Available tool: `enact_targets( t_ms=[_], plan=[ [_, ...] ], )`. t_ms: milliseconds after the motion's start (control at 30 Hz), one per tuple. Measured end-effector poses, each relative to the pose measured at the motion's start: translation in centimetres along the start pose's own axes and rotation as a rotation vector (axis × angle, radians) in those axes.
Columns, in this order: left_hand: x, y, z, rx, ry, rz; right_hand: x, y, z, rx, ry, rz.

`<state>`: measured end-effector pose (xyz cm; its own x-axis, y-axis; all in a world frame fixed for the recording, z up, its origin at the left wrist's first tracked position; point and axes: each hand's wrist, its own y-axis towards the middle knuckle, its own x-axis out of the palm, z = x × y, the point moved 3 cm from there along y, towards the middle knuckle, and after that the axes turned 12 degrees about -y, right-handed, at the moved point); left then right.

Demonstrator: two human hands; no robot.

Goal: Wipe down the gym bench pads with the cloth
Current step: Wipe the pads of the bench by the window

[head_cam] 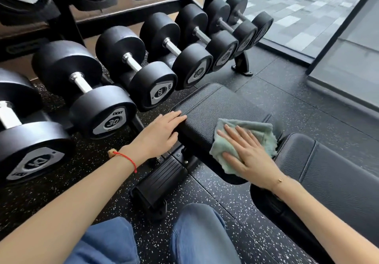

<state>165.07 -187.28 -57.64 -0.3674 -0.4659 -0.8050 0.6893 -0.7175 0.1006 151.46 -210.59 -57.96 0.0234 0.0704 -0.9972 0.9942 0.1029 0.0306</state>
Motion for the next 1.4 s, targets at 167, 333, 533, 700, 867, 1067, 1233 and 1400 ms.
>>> enact_targets(
  t_ms=[167,333,533,700,867,1067,1233,1400],
  plan=[
    [0.0,0.2,-0.4,-0.008,0.003,0.045,-0.2,3.5,0.4,0.121,-0.069,-0.011],
    [-0.5,0.4,-0.7,-0.014,0.018,0.047,1.8,1.2,-5.8,-0.048,-0.212,0.062],
    [-0.3,0.3,-1.2,-0.048,-0.017,0.023,1.8,9.7,-8.1,0.083,-0.232,0.079],
    [-0.1,-0.1,-1.2,-0.077,0.002,0.012,2.3,7.4,-8.2,0.075,-0.206,0.130],
    [-0.2,-0.5,-1.0,-0.053,0.029,0.015,1.9,-1.5,-4.0,0.113,-0.220,0.165],
    [0.0,0.0,-0.4,-0.045,0.031,0.042,1.7,8.2,-6.3,0.088,-0.196,0.063],
    [0.8,0.6,0.2,-0.045,0.069,0.007,1.8,3.4,-5.4,-0.007,-0.183,0.114],
    [0.6,0.7,-0.3,-0.042,0.072,0.007,1.4,-2.5,-1.5,0.104,-0.105,0.078]
  ],
)
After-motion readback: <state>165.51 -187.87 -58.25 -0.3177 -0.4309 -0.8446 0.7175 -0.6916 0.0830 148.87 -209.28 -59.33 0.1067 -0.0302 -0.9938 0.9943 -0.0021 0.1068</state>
